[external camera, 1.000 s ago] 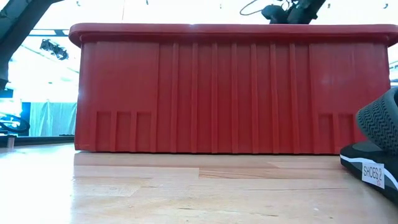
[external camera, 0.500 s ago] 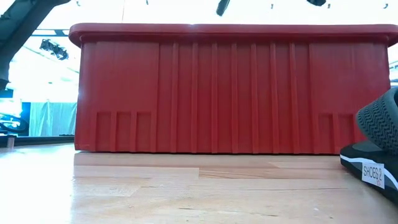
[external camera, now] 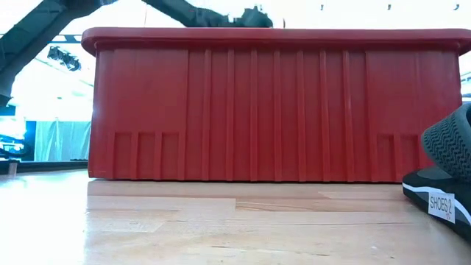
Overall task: Pick and place slides into bin
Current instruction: Put the pink slide into the red bin and align it with the other pink slide
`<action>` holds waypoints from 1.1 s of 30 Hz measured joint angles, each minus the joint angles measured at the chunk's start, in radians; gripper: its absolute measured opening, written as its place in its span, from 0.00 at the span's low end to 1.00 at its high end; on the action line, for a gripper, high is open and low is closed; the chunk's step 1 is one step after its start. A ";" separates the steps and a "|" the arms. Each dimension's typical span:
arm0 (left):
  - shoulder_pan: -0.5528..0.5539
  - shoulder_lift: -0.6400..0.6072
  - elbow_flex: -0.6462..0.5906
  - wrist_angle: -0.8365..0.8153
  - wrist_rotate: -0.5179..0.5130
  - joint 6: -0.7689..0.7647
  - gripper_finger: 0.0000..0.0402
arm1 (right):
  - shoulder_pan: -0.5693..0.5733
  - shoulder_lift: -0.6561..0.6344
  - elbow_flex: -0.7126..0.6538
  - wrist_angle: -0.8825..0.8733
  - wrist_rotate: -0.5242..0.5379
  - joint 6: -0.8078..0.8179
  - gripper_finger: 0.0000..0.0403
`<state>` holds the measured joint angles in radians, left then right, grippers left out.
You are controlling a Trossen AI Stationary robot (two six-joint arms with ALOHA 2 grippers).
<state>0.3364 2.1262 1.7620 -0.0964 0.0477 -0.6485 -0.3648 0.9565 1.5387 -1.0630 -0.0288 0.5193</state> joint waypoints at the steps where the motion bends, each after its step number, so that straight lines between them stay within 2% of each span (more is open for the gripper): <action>1: 0.003 0.013 -0.011 -0.001 0.001 0.001 0.01 | 0.002 0.007 -0.001 -0.010 0.007 -0.003 0.37; 10: 0.001 0.124 0.004 0.006 0.018 -0.050 0.00 | 0.002 0.062 -0.002 -0.022 0.021 -0.026 0.37; 22: 0.024 0.277 0.195 -0.014 -0.019 0.006 0.00 | 0.001 0.111 -0.002 -0.022 0.020 -0.024 0.37; 27: 0.025 0.334 0.249 -0.015 0.060 0.006 0.00 | 0.002 0.116 -0.002 -0.022 0.020 -0.024 0.37; 33: -0.010 0.354 0.253 -0.029 0.148 0.044 0.00 | 0.002 0.116 -0.002 -0.022 0.021 -0.032 0.37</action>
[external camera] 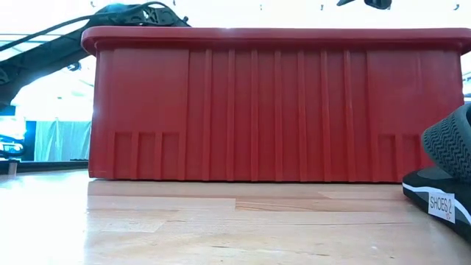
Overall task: Pick and place slides into bin
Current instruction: Put the pink slide into the red bin and align it with the other pink slide
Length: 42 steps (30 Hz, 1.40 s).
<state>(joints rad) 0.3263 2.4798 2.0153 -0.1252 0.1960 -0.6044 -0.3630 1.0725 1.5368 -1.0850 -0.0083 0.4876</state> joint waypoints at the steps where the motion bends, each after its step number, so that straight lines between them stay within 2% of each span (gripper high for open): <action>1: -0.007 -0.002 0.000 -0.004 0.014 0.006 0.00 | 0.000 0.000 0.000 0.000 0.000 -0.006 0.37; 10: -0.025 -0.010 0.000 -0.002 0.201 -0.038 0.00 | 0.000 0.000 0.000 0.000 0.000 -0.020 0.37; 19: 0.006 -0.005 0.014 -0.028 0.185 -0.024 0.00 | 0.000 -0.001 0.000 -0.005 0.000 -0.021 0.37; 23: 0.028 -0.002 0.012 -0.026 0.225 0.036 0.01 | 0.000 -0.001 0.000 -0.023 0.000 -0.021 0.37; 29: 0.042 -0.002 0.012 -0.019 0.227 0.002 0.08 | 0.000 -0.001 0.000 -0.039 0.000 -0.029 0.37; 38: 0.055 -0.002 0.012 0.001 0.239 -0.032 0.05 | 0.000 -0.001 0.000 -0.039 0.000 -0.047 0.37; 42: 0.077 -0.011 0.012 -0.006 0.241 -0.020 0.10 | 0.000 -0.001 0.000 -0.038 0.000 -0.054 0.37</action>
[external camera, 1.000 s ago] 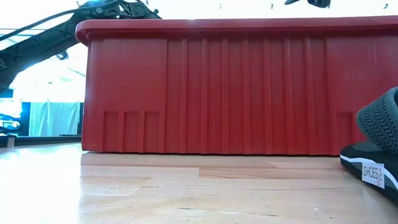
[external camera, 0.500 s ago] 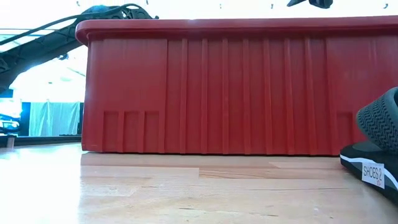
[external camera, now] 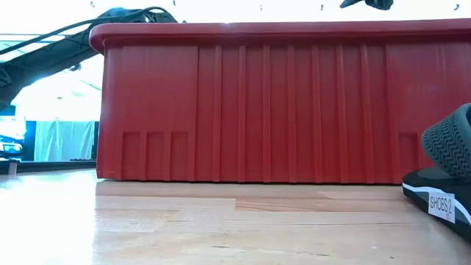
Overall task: Pick and place slides into bin
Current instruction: Put the pink slide into the red bin and align it with the other pink slide
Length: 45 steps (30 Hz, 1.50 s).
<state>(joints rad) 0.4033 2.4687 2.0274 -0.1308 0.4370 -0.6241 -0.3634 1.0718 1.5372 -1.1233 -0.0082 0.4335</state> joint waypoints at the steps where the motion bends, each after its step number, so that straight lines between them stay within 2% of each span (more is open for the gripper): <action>1: 0.002 -0.004 0.000 0.007 0.002 0.021 0.13 | 0.000 0.000 0.000 0.000 0.000 0.000 0.37; 10: 0.015 -0.057 0.002 -0.010 0.006 0.245 0.41 | 0.000 0.000 0.000 -0.002 0.000 0.000 0.37; 14: 0.007 -0.059 0.003 -0.113 -0.007 0.373 0.49 | 0.000 0.000 0.000 -0.006 0.000 0.000 0.37; 17: 0.006 -0.058 0.004 -0.192 -0.067 0.419 0.52 | 0.000 0.000 0.000 -0.006 0.000 0.000 0.37; 24: 0.013 -0.057 0.003 -0.276 -0.174 0.426 0.51 | 0.000 0.000 0.000 -0.006 0.000 -0.014 0.37; 32: 0.012 -0.074 0.002 -0.259 -0.183 0.435 0.46 | 0.000 0.000 0.000 -0.007 0.000 -0.015 0.37; 45: 0.015 -0.074 0.002 -0.326 -0.205 0.539 0.49 | 0.000 0.000 0.000 -0.007 0.000 -0.019 0.37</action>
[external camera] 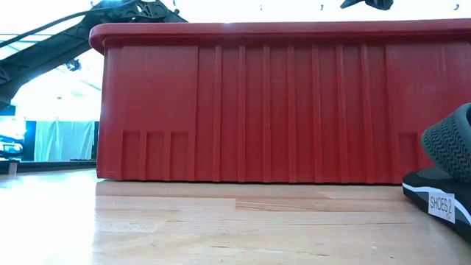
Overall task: Pick and place slides into bin
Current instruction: Put the pink slide into the red bin and align it with the other pink slide
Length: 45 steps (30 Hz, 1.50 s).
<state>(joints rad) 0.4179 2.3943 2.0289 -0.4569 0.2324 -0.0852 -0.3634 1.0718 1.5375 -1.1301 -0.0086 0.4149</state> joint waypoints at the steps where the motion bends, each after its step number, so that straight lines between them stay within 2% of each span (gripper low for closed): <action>1: 0.000 0.000 0.000 0.000 0.000 0.000 0.48 | 0.000 0.000 0.000 0.000 0.000 0.000 0.37; 16: -0.030 0.030 -0.008 -0.082 0.037 -0.068 0.49 | 0.000 0.000 0.000 0.000 0.000 0.000 0.37; 20: -0.035 0.031 -0.007 -0.076 0.034 -0.068 0.40 | 0.000 0.000 0.000 0.000 0.000 0.000 0.37; 24: -0.029 0.023 -0.006 -0.074 0.039 -0.070 0.21 | 0.000 0.000 0.000 0.000 0.000 0.000 0.37; 26: -0.029 0.020 -0.005 -0.074 0.039 -0.091 0.19 | 0.000 0.000 0.000 0.000 0.000 0.000 0.37; 28: -0.028 0.020 -0.005 -0.072 0.085 -0.098 0.19 | 0.000 0.000 0.000 0.000 0.000 0.000 0.37; 36: -0.029 0.020 -0.005 -0.114 0.404 -0.090 0.19 | 0.000 0.000 0.000 0.000 0.000 0.000 0.37; 39: -0.025 0.020 -0.005 -0.119 0.485 -0.106 0.19 | 0.000 0.000 0.000 0.000 0.000 0.000 0.37; 45: 0.001 0.020 -0.005 -0.111 0.451 -0.216 0.19 | 0.000 0.000 0.000 0.000 0.000 0.000 0.37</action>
<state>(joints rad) 0.4188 2.4142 2.0235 -0.5682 0.6834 -0.3015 -0.3633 1.0714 1.5375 -1.1297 -0.0082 0.4152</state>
